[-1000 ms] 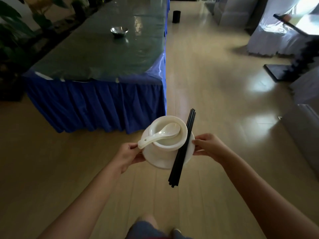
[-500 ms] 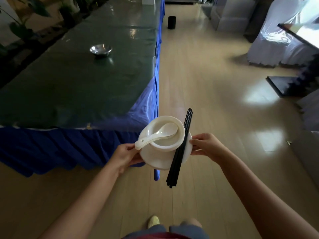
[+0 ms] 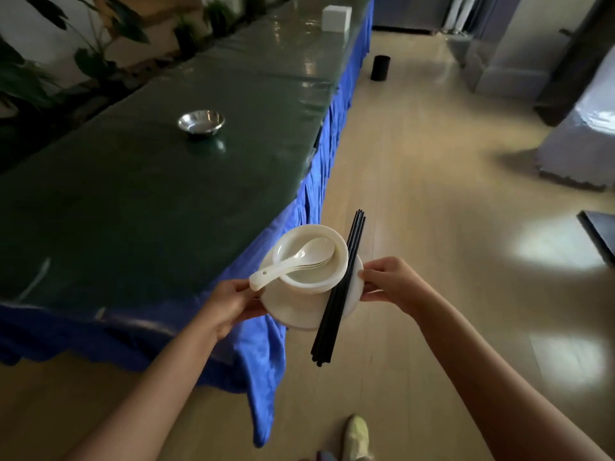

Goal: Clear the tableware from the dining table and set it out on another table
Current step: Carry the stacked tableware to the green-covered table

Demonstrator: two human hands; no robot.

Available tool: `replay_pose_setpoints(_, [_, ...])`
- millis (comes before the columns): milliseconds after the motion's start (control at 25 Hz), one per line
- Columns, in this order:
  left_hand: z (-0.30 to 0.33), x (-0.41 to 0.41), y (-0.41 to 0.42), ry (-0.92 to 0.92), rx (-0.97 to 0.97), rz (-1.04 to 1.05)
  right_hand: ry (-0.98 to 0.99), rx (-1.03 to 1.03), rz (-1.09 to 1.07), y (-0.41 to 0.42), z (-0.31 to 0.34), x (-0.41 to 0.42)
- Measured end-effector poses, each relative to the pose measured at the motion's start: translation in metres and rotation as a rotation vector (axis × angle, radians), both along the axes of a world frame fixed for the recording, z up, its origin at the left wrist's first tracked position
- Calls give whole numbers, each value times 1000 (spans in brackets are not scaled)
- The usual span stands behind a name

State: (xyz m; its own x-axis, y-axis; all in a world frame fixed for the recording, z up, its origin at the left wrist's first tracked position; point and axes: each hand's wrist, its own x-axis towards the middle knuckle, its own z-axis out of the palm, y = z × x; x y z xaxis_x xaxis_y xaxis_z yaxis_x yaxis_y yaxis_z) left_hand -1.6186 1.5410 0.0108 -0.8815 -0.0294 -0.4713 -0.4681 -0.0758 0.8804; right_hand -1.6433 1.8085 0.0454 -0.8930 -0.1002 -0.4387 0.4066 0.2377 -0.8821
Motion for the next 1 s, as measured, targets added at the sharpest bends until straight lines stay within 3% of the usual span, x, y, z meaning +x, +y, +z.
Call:
replay_pose_setpoints(240, [4, -94, 61, 8, 39, 167, -15, 11, 126, 52, 15, -133])
replay_pose_setpoints(480, [-2, -188, 71, 38, 19, 276, -36, 4, 220, 52, 10, -256])
replay_pose_setpoints(760, [-8, -299, 33, 22, -5, 382, -54, 29, 317, 2, 2, -393])
replay_pose_setpoints(1000, [-11, -352, -11, -15, -17, 566, -93, 86, 525, -72, -17, -490])
